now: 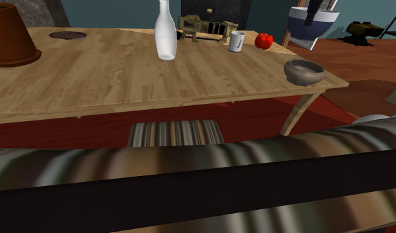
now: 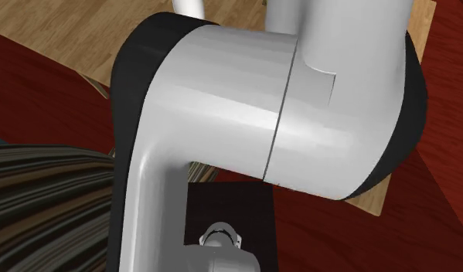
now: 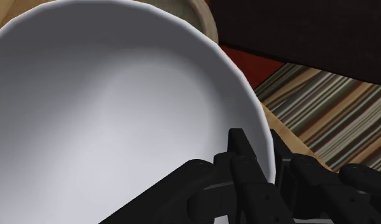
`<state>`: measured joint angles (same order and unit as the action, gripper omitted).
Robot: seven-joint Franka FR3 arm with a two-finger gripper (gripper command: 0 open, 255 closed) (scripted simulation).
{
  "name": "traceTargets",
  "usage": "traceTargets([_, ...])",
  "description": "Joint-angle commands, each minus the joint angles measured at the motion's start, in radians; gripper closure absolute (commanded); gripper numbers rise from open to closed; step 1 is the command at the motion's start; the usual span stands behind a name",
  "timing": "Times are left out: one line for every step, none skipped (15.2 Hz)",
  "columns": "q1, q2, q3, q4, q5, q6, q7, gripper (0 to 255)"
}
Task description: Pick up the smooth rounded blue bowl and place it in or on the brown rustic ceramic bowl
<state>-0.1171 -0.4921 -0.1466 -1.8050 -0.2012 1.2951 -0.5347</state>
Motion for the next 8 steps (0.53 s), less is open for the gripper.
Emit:
traceTargets([-0.014,-0.038,-0.035,-0.029,-0.024,0.001,-0.050,255])
traceTargets([-0.020,-0.048,-0.052,-0.033,-0.035,-0.001,-0.073,255])
traceTargets([-0.026,-0.058,-0.069,-0.036,-0.046,-0.003,-0.097,255])
traceTargets([-0.032,-0.068,-0.087,-0.038,-0.059,-0.005,-0.122,255])
traceTargets([-0.032,-0.075,-0.088,-0.058,-0.060,0.007,-0.120,255])
traceTargets([-0.033,-0.083,-0.089,-0.078,-0.061,0.020,-0.117,255])
traceTargets([-0.033,-0.090,-0.089,-0.098,-0.062,0.032,-0.114,255])
traceTargets([-0.034,-0.097,-0.090,-0.117,-0.063,0.045,-0.111,255])
